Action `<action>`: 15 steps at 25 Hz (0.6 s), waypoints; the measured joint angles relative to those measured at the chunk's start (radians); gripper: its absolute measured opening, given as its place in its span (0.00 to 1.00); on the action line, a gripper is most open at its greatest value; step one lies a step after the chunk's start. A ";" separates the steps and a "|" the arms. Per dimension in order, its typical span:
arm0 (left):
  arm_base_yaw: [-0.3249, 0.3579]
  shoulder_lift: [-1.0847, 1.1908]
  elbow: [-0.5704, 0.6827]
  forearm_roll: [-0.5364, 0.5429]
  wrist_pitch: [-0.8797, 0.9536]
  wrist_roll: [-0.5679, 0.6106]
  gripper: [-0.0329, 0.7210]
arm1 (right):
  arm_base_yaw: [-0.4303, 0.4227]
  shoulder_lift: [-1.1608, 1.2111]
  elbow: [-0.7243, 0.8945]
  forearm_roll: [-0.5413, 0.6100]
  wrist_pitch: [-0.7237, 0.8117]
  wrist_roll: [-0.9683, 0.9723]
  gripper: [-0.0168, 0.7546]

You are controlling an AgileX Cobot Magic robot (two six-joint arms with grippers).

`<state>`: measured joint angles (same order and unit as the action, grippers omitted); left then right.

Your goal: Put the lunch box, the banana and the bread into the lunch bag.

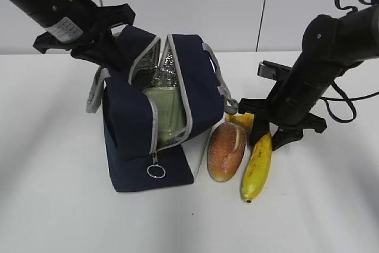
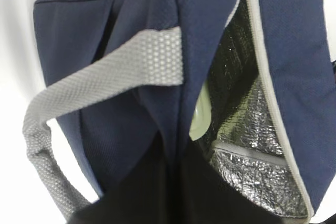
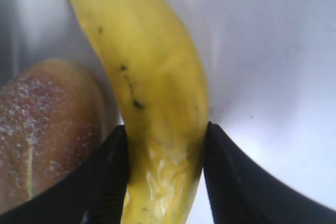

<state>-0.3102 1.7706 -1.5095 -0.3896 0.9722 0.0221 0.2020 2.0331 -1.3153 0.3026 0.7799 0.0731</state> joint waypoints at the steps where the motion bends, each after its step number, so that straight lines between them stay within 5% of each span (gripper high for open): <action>1: 0.000 0.000 0.000 0.000 0.000 0.000 0.04 | -0.001 0.000 -0.006 -0.009 0.017 0.000 0.43; 10: 0.000 0.000 0.000 0.015 -0.001 0.000 0.04 | -0.002 -0.100 -0.161 -0.209 0.186 0.027 0.43; 15: 0.000 0.000 0.000 0.025 -0.001 0.000 0.04 | -0.003 -0.215 -0.261 -0.143 0.210 -0.011 0.43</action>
<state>-0.3102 1.7706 -1.5095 -0.3642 0.9712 0.0221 0.1988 1.8177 -1.5766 0.1592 0.9903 0.0619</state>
